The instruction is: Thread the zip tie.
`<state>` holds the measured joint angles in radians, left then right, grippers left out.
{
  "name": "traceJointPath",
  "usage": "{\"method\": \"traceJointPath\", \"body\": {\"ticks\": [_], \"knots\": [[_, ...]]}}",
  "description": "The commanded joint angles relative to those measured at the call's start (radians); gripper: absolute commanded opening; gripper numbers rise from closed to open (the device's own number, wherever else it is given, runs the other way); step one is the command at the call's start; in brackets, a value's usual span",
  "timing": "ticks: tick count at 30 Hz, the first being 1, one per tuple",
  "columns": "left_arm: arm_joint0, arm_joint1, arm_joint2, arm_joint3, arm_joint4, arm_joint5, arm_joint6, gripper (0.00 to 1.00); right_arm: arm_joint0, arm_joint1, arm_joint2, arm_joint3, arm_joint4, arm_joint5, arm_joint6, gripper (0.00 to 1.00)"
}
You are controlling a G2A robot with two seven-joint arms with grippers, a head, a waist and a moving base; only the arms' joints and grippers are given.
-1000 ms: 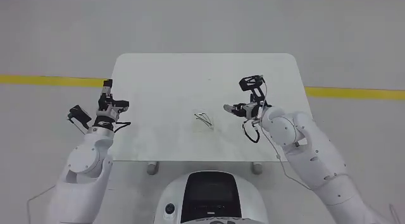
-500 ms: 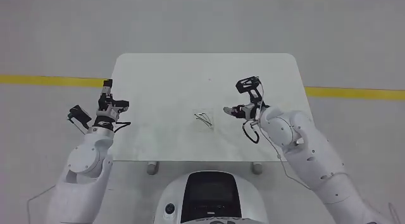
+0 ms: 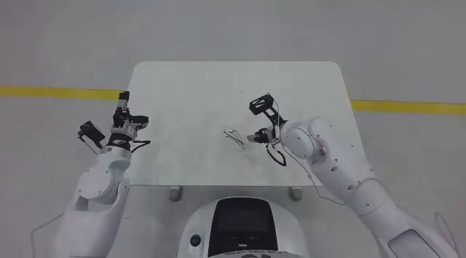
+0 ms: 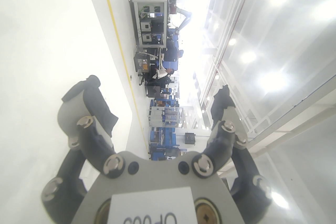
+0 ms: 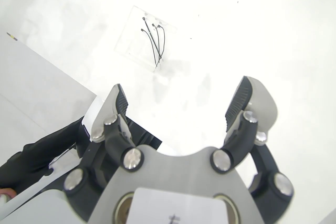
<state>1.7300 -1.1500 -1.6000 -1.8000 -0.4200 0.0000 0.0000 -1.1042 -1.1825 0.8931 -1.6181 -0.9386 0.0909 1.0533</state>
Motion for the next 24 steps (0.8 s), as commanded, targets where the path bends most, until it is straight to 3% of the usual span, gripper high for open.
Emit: {"method": "traceJointPath", "body": {"ticks": [1,5,7,10,18,24], "knots": [[0.0,0.0,0.0,0.0,0.0,0.0,0.0,1.0,0.0,0.0,0.0,0.0,0.0,0.0,0.0,1.0],[0.0,0.0,0.0,0.0,0.0,0.0,0.0,1.0,0.0,0.0,0.0,0.0,0.0,0.0,0.0,1.0],[0.0,0.0,0.0,0.0,0.0,0.0,0.0,1.0,0.023,-0.001,-0.017,-0.009,-0.01,-0.06,0.031,1.0],[0.0,0.0,0.0,0.0,0.0,0.0,0.0,1.0,0.082,-0.014,-0.048,0.016,0.003,-0.094,0.086,1.0],[0.0,0.0,0.0,0.0,0.0,0.0,0.0,1.0,0.269,-0.093,-0.229,0.164,0.034,-0.093,0.18,1.0],[0.0,0.0,0.0,0.0,0.0,0.0,0.0,1.0,0.358,-0.168,-0.352,0.289,0.077,-0.079,0.193,1.0]]}}
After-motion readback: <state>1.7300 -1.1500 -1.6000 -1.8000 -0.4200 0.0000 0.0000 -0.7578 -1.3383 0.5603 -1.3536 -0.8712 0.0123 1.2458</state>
